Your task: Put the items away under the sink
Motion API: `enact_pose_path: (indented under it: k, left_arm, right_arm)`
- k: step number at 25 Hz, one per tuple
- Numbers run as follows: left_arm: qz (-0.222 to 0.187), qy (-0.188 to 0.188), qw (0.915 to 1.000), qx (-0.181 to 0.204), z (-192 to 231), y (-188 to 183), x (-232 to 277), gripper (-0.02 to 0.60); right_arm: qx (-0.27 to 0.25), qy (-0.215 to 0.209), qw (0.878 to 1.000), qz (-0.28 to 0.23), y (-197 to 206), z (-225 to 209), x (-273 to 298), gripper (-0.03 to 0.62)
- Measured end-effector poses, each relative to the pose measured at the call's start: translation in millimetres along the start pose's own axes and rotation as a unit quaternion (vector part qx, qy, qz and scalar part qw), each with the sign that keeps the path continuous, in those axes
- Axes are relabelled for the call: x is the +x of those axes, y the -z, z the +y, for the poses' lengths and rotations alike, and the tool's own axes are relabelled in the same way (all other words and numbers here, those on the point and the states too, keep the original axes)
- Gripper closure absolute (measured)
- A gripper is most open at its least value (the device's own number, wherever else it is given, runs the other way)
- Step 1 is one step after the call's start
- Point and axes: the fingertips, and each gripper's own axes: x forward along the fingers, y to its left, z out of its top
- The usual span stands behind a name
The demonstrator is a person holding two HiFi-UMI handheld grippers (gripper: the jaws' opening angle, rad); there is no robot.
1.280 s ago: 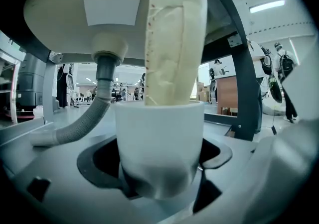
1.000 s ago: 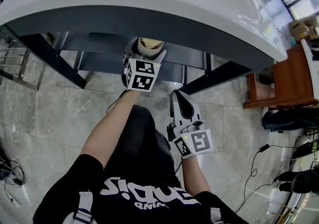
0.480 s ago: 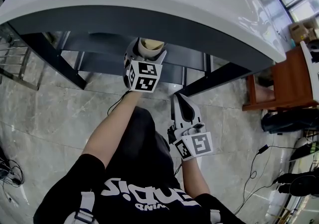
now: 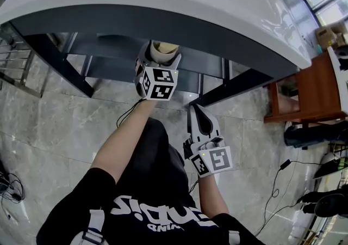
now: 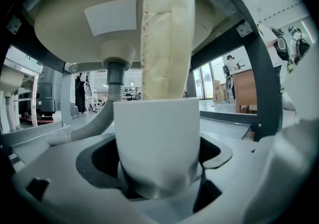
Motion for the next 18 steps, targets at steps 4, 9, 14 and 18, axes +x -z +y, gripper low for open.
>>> enact_pose_path:
  k: [4,9,14,18]
  left_arm:
    - [0.000,0.004,0.9999,0.009,-3.4,2.4,-1.5,0.114]
    - [-0.006,0.004,0.9999,0.007,-2.1,2.7,-4.0,0.114]
    - [-0.011,0.008,0.9999,-0.004,-1.2,2.4,-11.4,0.112]
    - [-0.010,0.016,0.9998,-0.007,-3.2,4.5,-26.1,0.114]
  right_arm:
    - [0.004,0.001,1.000,0.001,2.0,-0.8,-0.8,0.576]
    - [0.006,0.000,1.000,0.000,3.6,-0.5,-1.3,0.576]
    - [0.008,-0.001,1.000,-0.001,4.7,-0.9,-0.6,0.576]
    - [0.008,-0.001,1.000,-0.002,5.5,0.6,-1.1,0.576]
